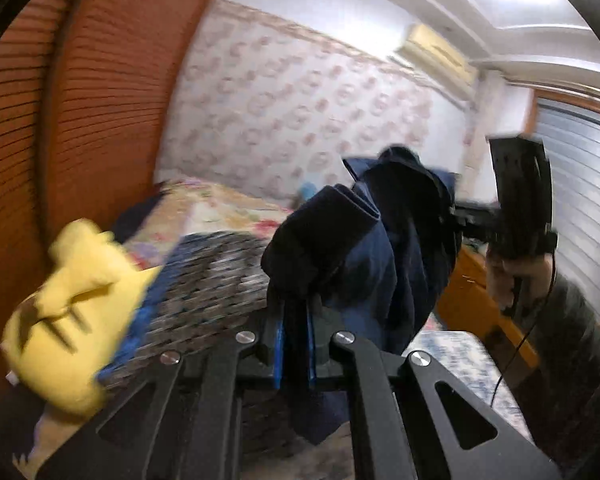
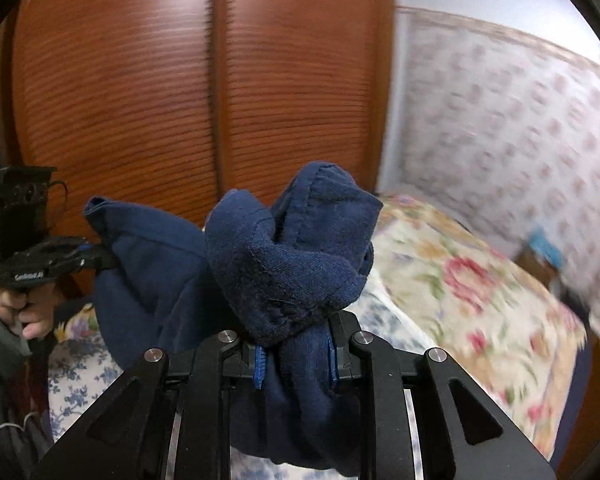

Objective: Fold small clothes
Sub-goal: 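Carry the folded shirt with both tools onto the patterned cloth stack, release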

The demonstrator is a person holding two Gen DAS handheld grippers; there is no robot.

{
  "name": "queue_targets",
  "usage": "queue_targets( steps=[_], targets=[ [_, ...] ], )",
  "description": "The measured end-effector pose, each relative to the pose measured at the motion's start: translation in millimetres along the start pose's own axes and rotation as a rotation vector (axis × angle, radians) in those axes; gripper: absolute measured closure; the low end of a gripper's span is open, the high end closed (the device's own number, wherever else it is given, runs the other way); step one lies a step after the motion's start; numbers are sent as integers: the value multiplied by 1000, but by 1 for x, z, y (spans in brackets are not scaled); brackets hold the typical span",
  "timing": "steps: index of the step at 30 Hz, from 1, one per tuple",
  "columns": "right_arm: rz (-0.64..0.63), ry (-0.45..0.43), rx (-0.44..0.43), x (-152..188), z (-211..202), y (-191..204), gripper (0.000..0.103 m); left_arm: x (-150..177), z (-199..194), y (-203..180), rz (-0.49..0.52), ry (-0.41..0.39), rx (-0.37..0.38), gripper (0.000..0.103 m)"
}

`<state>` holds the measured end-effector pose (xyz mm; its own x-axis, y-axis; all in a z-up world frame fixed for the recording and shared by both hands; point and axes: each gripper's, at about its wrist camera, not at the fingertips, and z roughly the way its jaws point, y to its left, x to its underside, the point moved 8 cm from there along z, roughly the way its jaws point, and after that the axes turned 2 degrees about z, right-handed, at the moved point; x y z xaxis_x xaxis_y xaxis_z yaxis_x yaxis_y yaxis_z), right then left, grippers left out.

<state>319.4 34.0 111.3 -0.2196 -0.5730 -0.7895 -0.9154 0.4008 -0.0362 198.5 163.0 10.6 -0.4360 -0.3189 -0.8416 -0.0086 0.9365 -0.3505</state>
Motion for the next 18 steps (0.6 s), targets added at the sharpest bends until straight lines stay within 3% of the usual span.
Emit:
queue_targets(
  steps=[6,8,10,13,18],
  targets=[
    [-41,132,-85,-25,131,23,79,63,25,77,-138,107,-143,99],
    [-28,150,-16,-25,156,18,72,79,28,90,-175,136,-144,98],
    [34,137,58,-28,168,3,56,86,28,98,-170,141,-164,98],
    [112,63,138,-34,158,-17,55,89,29,101,-175,146,-161,97],
    [104,18,3,-22,146,-1,55,86,13,84,-124,138,-180,93]
  ],
)
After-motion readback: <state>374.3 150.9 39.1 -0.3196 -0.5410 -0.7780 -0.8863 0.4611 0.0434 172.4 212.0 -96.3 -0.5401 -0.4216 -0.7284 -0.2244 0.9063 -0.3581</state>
